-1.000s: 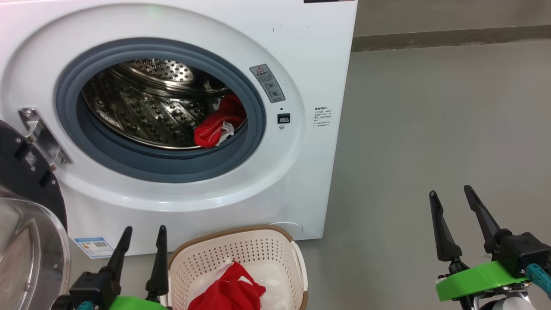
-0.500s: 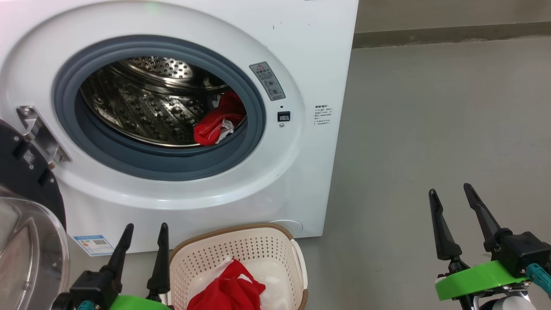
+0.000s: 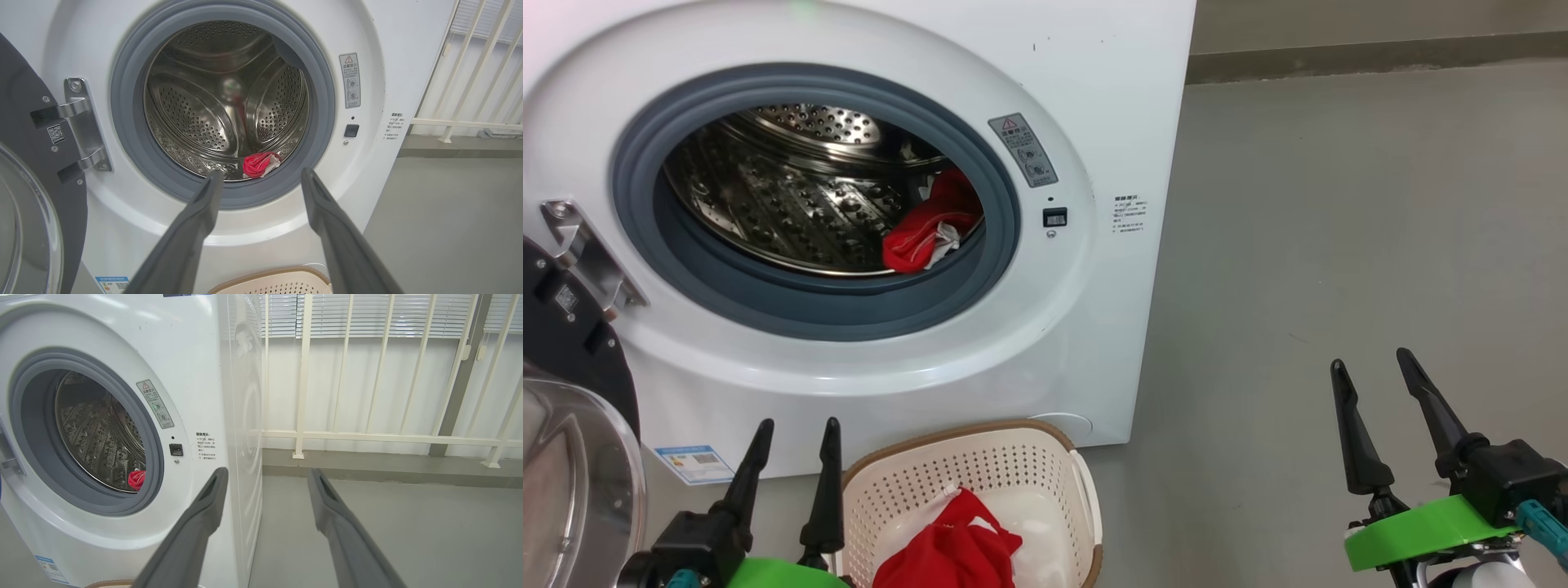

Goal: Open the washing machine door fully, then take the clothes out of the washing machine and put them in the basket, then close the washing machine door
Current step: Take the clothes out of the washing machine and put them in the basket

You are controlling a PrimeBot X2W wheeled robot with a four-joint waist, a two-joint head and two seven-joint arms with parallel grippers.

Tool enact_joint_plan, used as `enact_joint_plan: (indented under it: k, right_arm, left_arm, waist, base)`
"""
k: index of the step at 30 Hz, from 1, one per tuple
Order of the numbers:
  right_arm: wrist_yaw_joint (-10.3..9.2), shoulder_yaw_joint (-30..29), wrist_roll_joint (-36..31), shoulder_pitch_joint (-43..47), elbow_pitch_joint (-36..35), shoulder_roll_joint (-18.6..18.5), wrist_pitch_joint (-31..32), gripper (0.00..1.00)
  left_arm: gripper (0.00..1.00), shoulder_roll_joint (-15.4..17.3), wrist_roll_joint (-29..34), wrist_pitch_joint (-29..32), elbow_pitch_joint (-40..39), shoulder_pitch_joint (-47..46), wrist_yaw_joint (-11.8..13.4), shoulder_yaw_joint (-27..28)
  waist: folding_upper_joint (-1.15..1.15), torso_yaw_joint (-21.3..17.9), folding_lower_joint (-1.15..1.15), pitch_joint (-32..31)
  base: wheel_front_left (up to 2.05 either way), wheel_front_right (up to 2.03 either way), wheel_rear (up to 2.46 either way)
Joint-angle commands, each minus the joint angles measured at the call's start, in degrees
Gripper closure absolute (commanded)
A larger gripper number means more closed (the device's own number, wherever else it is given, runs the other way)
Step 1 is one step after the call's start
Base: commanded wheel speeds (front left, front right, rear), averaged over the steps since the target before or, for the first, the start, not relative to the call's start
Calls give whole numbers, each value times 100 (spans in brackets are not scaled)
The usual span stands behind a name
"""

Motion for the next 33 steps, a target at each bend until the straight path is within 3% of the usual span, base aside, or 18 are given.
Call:
enact_joint_plan:
  k: [1, 15, 33]
  right_arm:
    - [36, 152, -23, -118, -164, -45, -36, 0]
    - [36, 191, -20, -233, -225, -45, -36, 0]
    - [36, 432, 20, -1014, -321, -69, -36, 0]
  left_arm:
    - [0, 129, -41, -69, -170, -120, 39, 173]
    - [0, 150, -148, -39, -28, -538, 37, 138]
    - [0, 359, -563, -55, 1811, -3309, -260, 140]
  waist:
    - [0, -16, 0, 17]
    - [0, 20, 0, 416]
    - [0, 75, 0, 1920]
  base:
    - [0, 0, 0]
    - [0, 0, 0]
    - [0, 0, 0]
